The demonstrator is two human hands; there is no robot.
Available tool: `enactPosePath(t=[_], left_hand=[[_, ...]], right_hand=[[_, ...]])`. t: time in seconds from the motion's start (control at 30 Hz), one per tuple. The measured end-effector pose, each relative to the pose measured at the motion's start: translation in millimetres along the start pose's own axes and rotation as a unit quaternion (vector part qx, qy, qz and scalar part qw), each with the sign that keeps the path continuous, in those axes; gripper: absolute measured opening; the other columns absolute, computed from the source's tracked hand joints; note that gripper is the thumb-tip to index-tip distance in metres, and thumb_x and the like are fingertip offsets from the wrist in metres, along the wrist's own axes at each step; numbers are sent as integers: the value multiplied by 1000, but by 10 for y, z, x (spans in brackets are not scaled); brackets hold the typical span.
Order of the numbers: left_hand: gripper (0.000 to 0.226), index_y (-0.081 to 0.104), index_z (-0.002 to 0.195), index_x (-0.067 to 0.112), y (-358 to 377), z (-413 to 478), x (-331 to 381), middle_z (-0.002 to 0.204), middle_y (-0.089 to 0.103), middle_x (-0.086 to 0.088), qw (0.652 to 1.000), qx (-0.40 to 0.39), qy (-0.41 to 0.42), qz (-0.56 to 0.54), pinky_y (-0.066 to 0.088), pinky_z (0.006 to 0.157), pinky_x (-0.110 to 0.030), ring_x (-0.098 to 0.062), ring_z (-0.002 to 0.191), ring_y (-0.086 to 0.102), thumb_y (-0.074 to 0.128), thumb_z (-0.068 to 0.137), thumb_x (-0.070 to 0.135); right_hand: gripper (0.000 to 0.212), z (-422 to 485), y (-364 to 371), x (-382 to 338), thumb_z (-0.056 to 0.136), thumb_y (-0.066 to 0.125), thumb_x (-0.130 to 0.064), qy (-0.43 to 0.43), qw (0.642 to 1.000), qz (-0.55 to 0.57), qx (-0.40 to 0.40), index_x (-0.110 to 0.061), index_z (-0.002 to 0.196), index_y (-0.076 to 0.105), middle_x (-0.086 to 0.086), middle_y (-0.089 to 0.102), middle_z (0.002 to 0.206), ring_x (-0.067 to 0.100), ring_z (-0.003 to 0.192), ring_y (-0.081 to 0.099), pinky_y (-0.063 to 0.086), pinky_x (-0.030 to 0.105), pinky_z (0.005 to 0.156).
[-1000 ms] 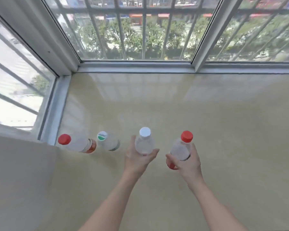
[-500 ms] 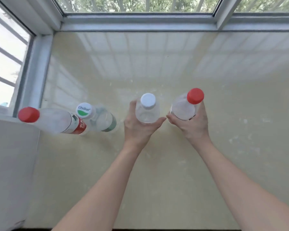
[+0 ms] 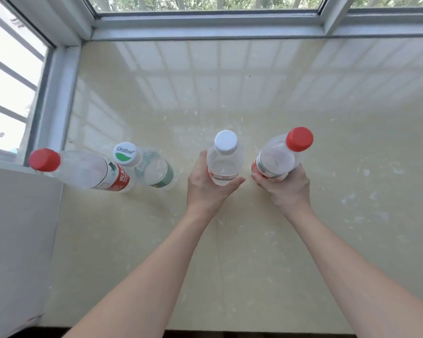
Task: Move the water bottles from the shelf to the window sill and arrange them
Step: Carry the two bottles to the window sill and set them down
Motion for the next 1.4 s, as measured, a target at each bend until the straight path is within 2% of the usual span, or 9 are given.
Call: enactPosePath(t=[0.17, 0.27, 0.4, 0.53, 0.63, 0.8, 0.97, 1.3, 1.4], left_hand=[[57, 55, 109, 23, 61, 26, -53, 103, 63, 4, 1000, -13, 14, 19, 41, 77, -5, -1, 94, 58, 89, 63, 28], [63, 55, 115, 24, 83, 58, -87, 110, 62, 3, 999, -25, 29, 23, 49, 90, -26, -13, 105, 59, 85, 61, 34], [69, 54, 121, 27, 83, 76, -122, 115, 64, 5, 999, -45, 20, 8, 51, 92, -26, -9, 107, 62, 86, 59, 33], [68, 54, 123, 23, 87, 70, -107, 108, 62, 13, 998, -61, 13, 31, 43, 84, -8, 12, 98, 57, 88, 64, 27], [77, 49, 129, 21, 66, 26, -86, 109, 55, 16, 994, -68, 15, 87, 33, 78, -1, 11, 94, 50, 89, 64, 28], [94, 30, 147, 17, -94, -204, -122, 147, 44, 2, 977, -83, -33, 192, 33, 104, -24, -15, 135, 40, 85, 71, 30], [94, 16, 154, 15, -350, -570, 256, 155, 31, -4, 960, -76, -33, 269, 35, 109, -36, -23, 140, 35, 74, 83, 33], [64, 55, 130, 11, -1036, -1462, 1840, 113, 64, -4, 903, 30, 126, 409, 49, 82, -38, -28, 103, 63, 75, 76, 37], [62, 55, 130, 15, -1188, -1549, 2405, 117, 63, 0, 883, 67, 189, 424, 48, 89, -38, -25, 109, 61, 71, 77, 42]], right_hand=[[56, -13, -85, 33, 66, 91, -29, -5, 1000, -15, 8, -22, 114, 63, -12, 70, 106, 11, 101, 66, 53, 32, 90], [56, -5, -87, 46, 66, 91, -28, -2, 1000, -15, 6, -22, 114, 63, -19, 67, 101, 7, 98, 64, 50, 24, 87], [54, 0, -79, 72, 66, 91, -25, 0, 1000, -6, 4, -21, 112, 62, -20, 64, 98, 2, 93, 60, 45, 10, 79], [56, 15, -66, 103, 66, 91, -22, 8, 1000, -9, -8, -27, 109, 55, -26, 58, 95, -4, 86, 55, 38, -2, 71], [63, -2, -60, 177, 66, 91, -19, 28, 998, -16, -46, -29, 115, 53, -26, 58, 100, -6, 86, 57, 39, 1, 69], [89, -133, -274, 289, 71, 84, -17, 74, 989, -93, -88, -28, 147, 40, -5, 52, 140, 12, 128, 49, 40, 21, 92], [84, -303, -660, -68, 78, 73, -21, 33, 952, -265, -150, -25, 152, 34, 2, 43, 146, 24, 135, 42, 43, 36, 102], [62, -764, -1625, -1768, 88, 61, -34, -134, 889, -426, -103, -19, 145, 43, 7, 52, 139, 29, 124, 51, 42, 38, 100], [61, -890, -1823, -2312, 87, 60, -35, -188, 878, -433, -77, -21, 145, 44, 6, 53, 138, 28, 122, 52, 43, 38, 99]])
Point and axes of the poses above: each hand's wrist, its own z-axis towards the middle knuckle, its own y-axis out of the palm, x = y × z, the point moved 7 cm from there along z, towards the middle knuckle
